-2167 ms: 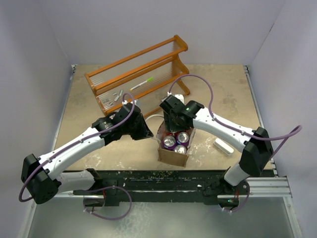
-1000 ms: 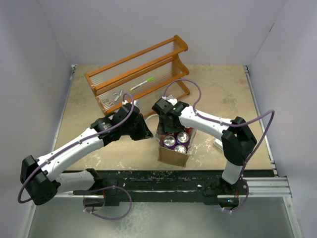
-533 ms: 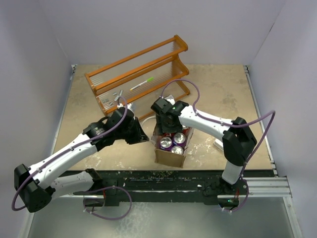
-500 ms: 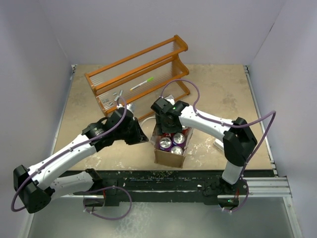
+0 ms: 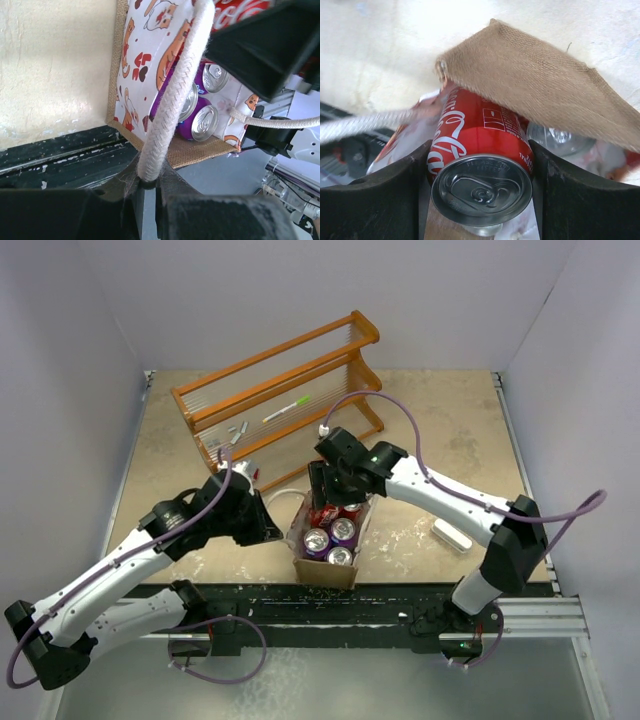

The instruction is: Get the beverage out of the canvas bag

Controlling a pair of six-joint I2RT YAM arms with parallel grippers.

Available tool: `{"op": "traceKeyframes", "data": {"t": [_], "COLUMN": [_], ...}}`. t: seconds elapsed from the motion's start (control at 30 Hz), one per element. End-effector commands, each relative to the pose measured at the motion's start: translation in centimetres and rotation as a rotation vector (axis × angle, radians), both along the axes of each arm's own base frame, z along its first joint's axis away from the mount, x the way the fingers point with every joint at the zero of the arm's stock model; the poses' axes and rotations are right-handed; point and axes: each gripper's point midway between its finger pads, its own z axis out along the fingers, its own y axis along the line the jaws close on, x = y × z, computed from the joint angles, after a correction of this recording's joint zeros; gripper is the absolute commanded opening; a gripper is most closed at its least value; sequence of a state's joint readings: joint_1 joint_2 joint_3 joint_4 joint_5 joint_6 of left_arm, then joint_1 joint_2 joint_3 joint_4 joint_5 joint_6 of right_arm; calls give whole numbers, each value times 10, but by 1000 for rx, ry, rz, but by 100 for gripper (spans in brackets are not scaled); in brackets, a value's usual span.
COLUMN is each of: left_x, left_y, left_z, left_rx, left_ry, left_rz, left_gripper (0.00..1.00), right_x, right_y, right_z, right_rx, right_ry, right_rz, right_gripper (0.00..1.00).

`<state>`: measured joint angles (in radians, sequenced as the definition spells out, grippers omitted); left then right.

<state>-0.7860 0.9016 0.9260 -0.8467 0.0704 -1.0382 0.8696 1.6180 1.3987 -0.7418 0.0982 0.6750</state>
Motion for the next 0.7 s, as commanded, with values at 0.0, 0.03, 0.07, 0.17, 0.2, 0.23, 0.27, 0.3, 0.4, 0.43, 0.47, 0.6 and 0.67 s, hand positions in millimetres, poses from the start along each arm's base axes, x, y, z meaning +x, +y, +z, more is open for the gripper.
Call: {"op": "traceKeyframes", "data": {"t": [0.0,0.03,0.07,0.17,0.2,0.23,0.27,0.3,0.4,0.43,0.47,0.6,0.67], "left_x": [-4,-5,-6,-6,-7,-7,-6,-6,-5,-4,-4,0,3], "left_y": [4,5,6,7,7,7,7,7,6,5,4,0,-3], "left_z": [21,22,22,23,23,23,23,24,24,24,24,25,26], "left_rx": [-72,-74,-74,-78,-78,-78,-79,-81,-81,-81,-82,-79,-75], "left_ry": [-39,-41,-40,-42,-40,-41,-43,-43,-45,-45,-45,-47,-49], "left_rz": [29,30,33,37,37,38,39,40,42,39,38,29,25], "left_gripper": [0,0,0,0,0,0,0,0,0,0,0,0,0], "right_x": [-4,-7,-9,-15,-21,-27,-28,-28,-29,-28,-27,-21,-17], "right_y": [25,26,27,27,26,27,28,27,25,24,22,10,1], "right_z": [67,73,79,98,103,110,119,126,151,157,162,181,191], "right_rx": [241,270,296,362,382,414,445,462,499,500,498,463,437], "right_ry": [-95,-99,-106,-129,-120,-108,-115,-130,-181,-195,-209,-276,-321], "right_rz": [73,79,86,98,111,118,109,109,122,121,119,111,99], "right_gripper": [0,0,0,0,0,0,0,0,0,0,0,0,0]}}
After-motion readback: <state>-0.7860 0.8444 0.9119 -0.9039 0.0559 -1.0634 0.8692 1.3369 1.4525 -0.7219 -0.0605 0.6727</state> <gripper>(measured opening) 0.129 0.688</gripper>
